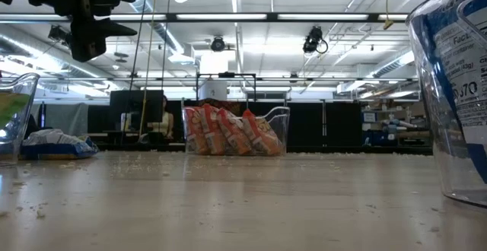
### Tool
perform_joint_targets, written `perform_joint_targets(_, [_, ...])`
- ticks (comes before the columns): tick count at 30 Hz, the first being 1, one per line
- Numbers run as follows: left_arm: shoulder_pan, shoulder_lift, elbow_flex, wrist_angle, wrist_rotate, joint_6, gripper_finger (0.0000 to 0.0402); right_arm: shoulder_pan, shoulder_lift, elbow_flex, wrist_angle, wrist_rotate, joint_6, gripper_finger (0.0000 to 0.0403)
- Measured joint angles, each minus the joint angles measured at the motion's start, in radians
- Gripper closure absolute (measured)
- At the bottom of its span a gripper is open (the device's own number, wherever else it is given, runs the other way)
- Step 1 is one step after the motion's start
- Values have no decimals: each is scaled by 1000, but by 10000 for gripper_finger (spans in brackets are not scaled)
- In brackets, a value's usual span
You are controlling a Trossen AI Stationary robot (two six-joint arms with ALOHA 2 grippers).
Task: Sort Maruchan noodles
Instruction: Adjust the blue noodle pack in the bottom right transparent bin
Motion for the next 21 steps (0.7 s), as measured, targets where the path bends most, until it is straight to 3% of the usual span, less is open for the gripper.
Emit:
perform_joint_targets(4, [0, 0, 0, 0, 0, 0, 185, -2, -1, -26, 202, 48, 9, 231])
perform_joint_targets(13, [0, 0, 0, 0, 26, -7, 185, 2, -2, -279, 600, 57, 111, 228])
perform_joint_targets(21, [0, 0, 1, 0, 61, -34, 185, 5, -2, -322, 549, 106, 128, 232])
